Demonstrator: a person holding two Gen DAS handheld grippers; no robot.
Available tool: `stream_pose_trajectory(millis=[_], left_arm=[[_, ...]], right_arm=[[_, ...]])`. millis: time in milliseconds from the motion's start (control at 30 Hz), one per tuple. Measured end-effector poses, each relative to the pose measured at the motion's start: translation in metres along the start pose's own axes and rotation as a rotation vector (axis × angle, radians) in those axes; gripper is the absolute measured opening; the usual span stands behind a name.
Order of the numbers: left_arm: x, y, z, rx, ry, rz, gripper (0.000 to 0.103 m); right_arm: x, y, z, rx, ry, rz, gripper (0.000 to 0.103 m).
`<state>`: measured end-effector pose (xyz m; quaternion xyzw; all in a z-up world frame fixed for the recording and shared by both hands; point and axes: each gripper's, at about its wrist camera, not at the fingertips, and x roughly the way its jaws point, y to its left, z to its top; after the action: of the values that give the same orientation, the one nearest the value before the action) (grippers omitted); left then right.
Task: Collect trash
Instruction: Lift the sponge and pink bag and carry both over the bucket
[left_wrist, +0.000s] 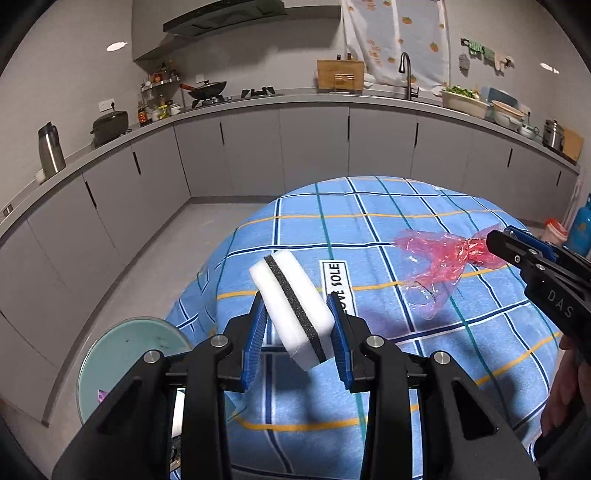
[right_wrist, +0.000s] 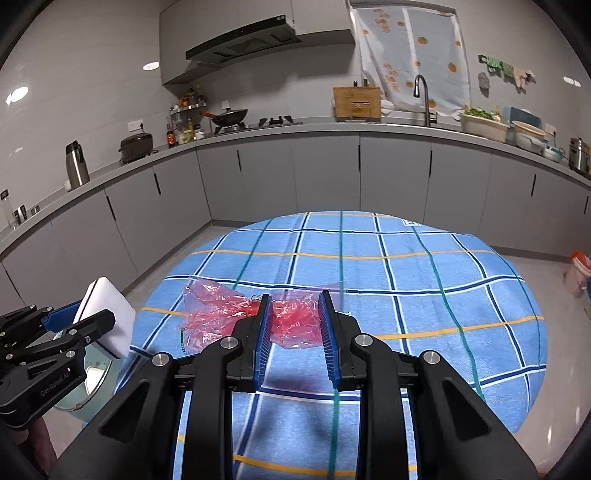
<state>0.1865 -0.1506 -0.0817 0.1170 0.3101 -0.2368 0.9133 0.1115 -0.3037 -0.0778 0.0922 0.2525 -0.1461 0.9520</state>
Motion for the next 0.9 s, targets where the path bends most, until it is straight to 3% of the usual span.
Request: stream_pose_trajectory(millis=[500,900], left_arm=[[-0.012,0.021,-0.007,-0.034,-0.014,0.024,0.034],[-0.024,0.058,-0.019,-0.076,-0.016,0.081,0.034]], right_arm=[[-0.009,0.03,0.002,-0.045,-0.02,0.027,0.026],[-0.004,0.071,0.002,-0.104,-0.015,0.1,0.026]])
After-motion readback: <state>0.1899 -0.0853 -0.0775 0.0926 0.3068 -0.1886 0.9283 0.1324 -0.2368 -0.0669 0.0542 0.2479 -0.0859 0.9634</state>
